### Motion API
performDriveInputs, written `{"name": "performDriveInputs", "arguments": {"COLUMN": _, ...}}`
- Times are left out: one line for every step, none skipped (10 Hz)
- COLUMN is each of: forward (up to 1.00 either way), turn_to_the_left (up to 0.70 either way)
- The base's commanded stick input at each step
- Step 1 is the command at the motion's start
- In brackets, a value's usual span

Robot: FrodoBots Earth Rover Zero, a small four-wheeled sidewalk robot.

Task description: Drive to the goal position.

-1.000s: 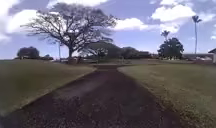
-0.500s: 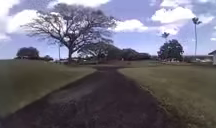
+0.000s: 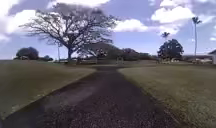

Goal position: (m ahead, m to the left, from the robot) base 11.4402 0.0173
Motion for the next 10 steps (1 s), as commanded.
{"name": "performDriveInputs", "arguments": {"forward": 0.30, "turn_to_the_left": 0.00}}
{"name": "performDriveInputs", "arguments": {"forward": 0.30, "turn_to_the_left": 0.00}}
{"name": "performDriveInputs", "arguments": {"forward": 0.30, "turn_to_the_left": 0.00}}
{"name": "performDriveInputs", "arguments": {"forward": 0.30, "turn_to_the_left": 0.00}}
{"name": "performDriveInputs", "arguments": {"forward": 0.30, "turn_to_the_left": 0.00}}
{"name": "performDriveInputs", "arguments": {"forward": 0.30, "turn_to_the_left": 0.00}}
{"name": "performDriveInputs", "arguments": {"forward": 0.30, "turn_to_the_left": 0.00}}
{"name": "performDriveInputs", "arguments": {"forward": 0.30, "turn_to_the_left": 0.00}}
{"name": "performDriveInputs", "arguments": {"forward": 0.30, "turn_to_the_left": 0.00}}
{"name": "performDriveInputs", "arguments": {"forward": 0.30, "turn_to_the_left": 0.00}}
